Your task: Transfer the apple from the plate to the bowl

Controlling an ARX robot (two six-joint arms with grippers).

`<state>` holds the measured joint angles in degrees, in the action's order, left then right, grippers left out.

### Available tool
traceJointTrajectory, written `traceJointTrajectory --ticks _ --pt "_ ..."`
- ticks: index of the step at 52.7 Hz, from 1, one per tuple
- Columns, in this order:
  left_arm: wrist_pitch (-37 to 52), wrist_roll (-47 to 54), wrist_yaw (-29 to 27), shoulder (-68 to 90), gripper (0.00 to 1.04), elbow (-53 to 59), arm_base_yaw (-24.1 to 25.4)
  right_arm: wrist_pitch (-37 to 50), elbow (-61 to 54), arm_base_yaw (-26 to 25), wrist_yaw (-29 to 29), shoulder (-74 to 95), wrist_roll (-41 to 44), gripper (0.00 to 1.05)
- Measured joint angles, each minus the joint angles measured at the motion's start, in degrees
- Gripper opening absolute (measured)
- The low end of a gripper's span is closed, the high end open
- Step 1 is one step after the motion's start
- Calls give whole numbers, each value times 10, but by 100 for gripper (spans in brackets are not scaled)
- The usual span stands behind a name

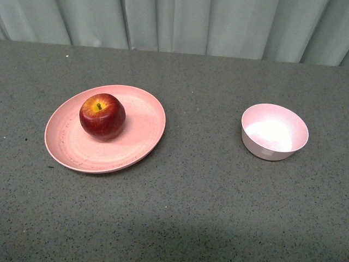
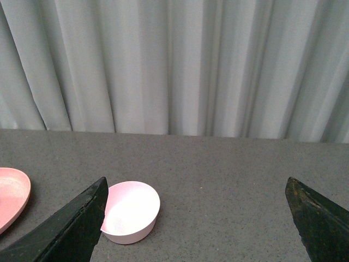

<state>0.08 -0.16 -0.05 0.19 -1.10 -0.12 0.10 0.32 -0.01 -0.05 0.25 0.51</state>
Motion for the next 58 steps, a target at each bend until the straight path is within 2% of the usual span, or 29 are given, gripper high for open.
traceJointTrajectory --ticks 58 --pt "0 0 0 0 98 0 0 0 0 0 0 0 0 95"
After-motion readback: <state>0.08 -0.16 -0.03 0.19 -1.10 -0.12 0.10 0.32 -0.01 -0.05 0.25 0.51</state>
